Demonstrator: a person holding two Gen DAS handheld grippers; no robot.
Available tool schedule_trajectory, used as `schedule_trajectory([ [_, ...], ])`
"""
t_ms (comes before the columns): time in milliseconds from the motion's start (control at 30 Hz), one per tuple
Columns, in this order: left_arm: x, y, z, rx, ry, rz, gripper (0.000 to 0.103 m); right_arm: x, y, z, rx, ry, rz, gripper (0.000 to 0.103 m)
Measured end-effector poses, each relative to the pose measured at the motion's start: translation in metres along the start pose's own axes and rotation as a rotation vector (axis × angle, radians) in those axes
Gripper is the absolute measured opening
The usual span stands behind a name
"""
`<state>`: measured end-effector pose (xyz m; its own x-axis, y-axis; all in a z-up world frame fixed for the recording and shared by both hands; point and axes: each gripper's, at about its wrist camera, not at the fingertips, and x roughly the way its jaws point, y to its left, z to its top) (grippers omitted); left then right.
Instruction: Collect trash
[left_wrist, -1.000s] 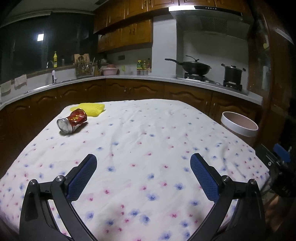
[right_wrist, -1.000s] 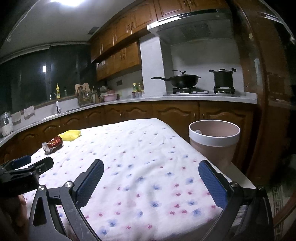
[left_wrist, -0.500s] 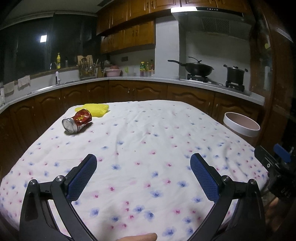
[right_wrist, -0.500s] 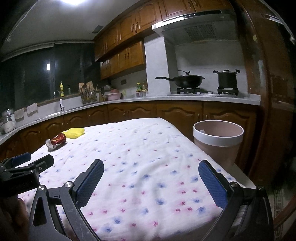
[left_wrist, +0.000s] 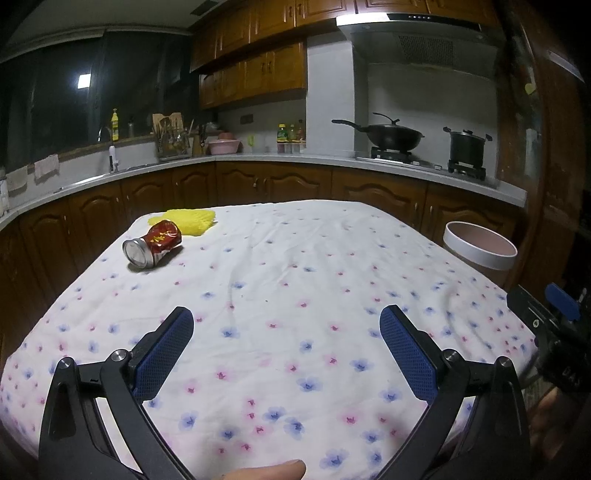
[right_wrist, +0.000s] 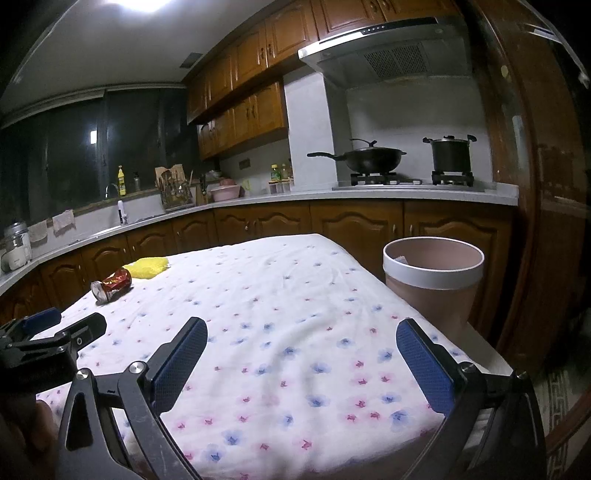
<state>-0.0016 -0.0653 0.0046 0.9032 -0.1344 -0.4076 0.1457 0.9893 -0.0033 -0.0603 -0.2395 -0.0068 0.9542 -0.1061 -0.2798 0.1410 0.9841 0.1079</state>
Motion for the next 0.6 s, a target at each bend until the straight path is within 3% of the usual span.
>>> schedule_trajectory([
  [600,-0.0018,-0.0009,0.0001,0.003,0.000,0.004,0.103,-0.0007,-0.0007,-0.0004,0.001,0.003,0.003,0.103],
])
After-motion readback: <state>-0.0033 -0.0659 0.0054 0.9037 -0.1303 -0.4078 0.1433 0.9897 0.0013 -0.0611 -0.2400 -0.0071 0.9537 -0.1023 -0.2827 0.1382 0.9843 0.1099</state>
